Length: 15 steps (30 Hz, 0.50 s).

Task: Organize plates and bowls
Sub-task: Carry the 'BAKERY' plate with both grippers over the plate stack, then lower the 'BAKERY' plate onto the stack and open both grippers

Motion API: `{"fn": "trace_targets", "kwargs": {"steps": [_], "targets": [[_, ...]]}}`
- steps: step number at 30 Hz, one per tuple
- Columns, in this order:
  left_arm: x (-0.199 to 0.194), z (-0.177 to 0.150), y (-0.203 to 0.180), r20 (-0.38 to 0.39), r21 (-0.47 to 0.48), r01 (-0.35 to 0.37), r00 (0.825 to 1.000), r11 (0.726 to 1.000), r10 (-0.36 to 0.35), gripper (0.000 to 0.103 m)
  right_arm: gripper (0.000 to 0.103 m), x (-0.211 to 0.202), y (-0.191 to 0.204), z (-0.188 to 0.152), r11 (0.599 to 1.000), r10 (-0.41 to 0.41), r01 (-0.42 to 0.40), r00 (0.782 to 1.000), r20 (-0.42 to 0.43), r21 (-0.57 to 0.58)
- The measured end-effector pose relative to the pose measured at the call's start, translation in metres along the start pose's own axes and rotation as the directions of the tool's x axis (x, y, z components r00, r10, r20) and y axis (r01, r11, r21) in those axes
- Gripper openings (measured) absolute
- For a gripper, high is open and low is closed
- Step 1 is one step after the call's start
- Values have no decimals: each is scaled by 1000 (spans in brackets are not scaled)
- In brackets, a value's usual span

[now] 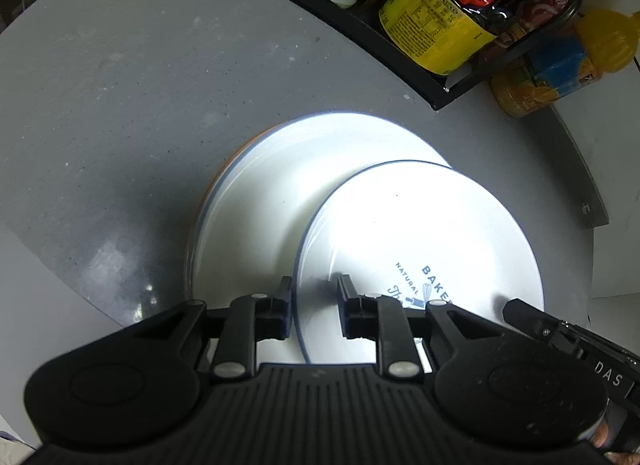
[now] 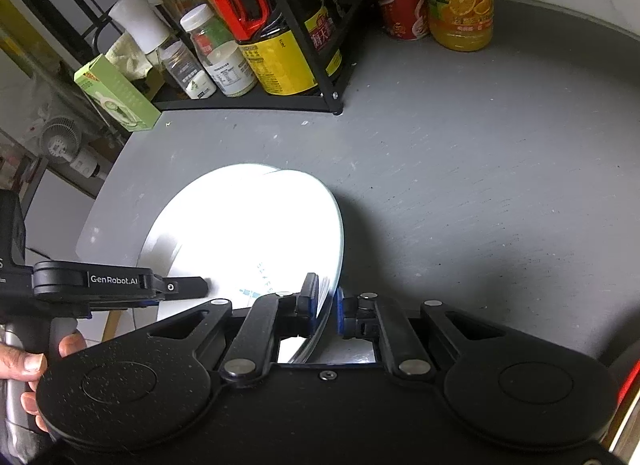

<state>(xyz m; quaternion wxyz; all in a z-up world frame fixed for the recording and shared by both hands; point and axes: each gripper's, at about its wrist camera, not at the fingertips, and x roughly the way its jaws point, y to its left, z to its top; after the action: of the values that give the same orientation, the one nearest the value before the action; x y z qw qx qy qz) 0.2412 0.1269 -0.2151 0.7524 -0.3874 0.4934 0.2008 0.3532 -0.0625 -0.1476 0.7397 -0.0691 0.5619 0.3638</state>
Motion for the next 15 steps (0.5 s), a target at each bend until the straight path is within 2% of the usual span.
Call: {"fn": "trace_targets", "kwargs": {"steps": [4,8,15], "targets": [[-1,1,-1,2,3,-29,1000,1000,29,20,8,4,-1,0,1000,2,-2,1000,-6,-4],[-4,2,-12,-5,69,-105,994,992,106,20,6,6,-4,0,1000,8,-8,1000,0,2],[-14,8,-15,1,84,-139,990,987,140,23,6,12,-7,1,1000,25,-25,1000,-9,8]]}}
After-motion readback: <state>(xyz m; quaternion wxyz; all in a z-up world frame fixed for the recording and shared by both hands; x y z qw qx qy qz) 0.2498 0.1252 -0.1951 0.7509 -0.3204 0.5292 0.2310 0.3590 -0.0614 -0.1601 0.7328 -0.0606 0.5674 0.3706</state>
